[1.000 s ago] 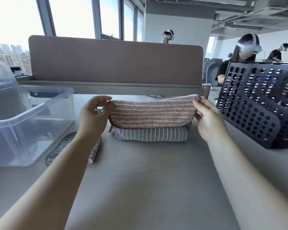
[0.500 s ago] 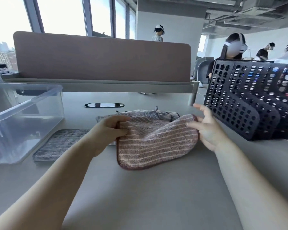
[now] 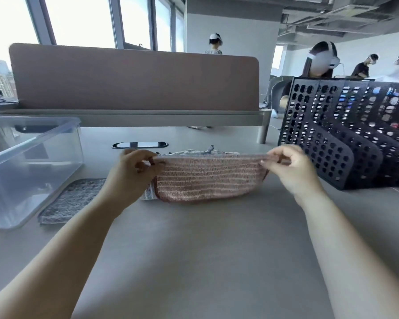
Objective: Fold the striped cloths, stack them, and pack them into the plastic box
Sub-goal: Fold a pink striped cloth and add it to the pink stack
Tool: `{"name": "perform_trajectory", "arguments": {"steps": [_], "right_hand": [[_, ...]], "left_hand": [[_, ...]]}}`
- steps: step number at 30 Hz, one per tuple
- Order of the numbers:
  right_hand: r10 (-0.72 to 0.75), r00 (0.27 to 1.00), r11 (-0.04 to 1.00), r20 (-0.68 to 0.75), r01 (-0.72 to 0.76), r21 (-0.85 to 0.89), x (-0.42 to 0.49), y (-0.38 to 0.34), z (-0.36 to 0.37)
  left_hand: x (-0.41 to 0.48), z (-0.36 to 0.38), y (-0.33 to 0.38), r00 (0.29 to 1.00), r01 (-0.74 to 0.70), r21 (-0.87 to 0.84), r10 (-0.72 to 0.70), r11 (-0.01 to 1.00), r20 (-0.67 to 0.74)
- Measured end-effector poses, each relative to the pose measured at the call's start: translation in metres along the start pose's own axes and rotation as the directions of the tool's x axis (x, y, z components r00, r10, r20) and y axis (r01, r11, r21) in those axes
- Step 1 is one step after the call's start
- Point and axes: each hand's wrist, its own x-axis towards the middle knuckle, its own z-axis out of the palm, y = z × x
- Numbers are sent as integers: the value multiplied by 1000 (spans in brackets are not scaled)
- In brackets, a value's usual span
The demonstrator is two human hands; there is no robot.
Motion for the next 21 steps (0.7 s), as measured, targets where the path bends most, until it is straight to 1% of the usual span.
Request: {"name": "perform_trajectory", "arguments": {"steps": [1, 2, 3, 4, 5, 6, 8, 9, 10, 11, 14, 16, 17, 18, 19, 21], "right_hand": [[36, 999, 983, 7, -36, 182, 1, -5, -4], [69, 996, 926, 52, -84, 368, 1, -8, -7], [89, 991, 853, 100, -128, 507, 1, -10, -8], [111, 986, 814, 125, -163, 558, 1, -11, -8], [145, 981, 822, 130, -192, 536, 2, -9, -4], [178, 978, 874, 106, -207, 440, 3, -6, 0], [185, 982, 969, 24, -186, 161, 3, 2, 12], [175, 985, 984, 2, -174, 38, 2, 3, 17], [181, 984, 983, -6, -181, -35, 1, 5, 21], [211, 977, 976, 8, -210, -57, 2, 9, 25], [338, 935, 939, 108, -343, 28, 3, 19, 28], [365, 922, 925, 128, -375, 64, 4, 22, 28], [344, 931, 936, 124, -350, 32, 4, 25, 28], [315, 940, 949, 129, -311, -49, 3, 28, 27], [284, 948, 952, 140, -262, -157, 1, 29, 27], [256, 952, 908, 170, -176, -380, 0, 37, 26]], "left_hand": [[-1, -2, 6, 999, 22, -156, -17, 987, 36], [-3, -2, 13, 995, 68, -351, -39, 934, 90], [-5, -1, 19, 987, 134, -518, -70, 845, 142], [-6, 2, 25, 979, 194, -622, -105, 759, 177], [-7, 7, 27, 972, 233, -647, -147, 726, 185], [-7, 14, 26, 965, 260, -616, -200, 744, 167], [-8, 28, 19, 958, 282, -431, -279, 857, 72], [-8, 32, 14, 955, 289, -335, -296, 897, 31], [-8, 34, 9, 948, 308, -263, -318, 914, 7], [-7, 35, 4, 940, 331, -225, -340, 916, 1], [-6, 32, -8, 909, 413, -215, -414, 885, 44], [-5, 29, -14, 908, 419, -208, -412, 884, 76], [-5, 28, -18, 912, 410, -179, -400, 894, 92], [-5, 26, -19, 916, 399, -134, -386, 907, 115], [-7, 25, -22, 914, 392, -90, -377, 915, 150], [-10, 26, -24, 902, 371, 12, -364, 928, 231]]}}
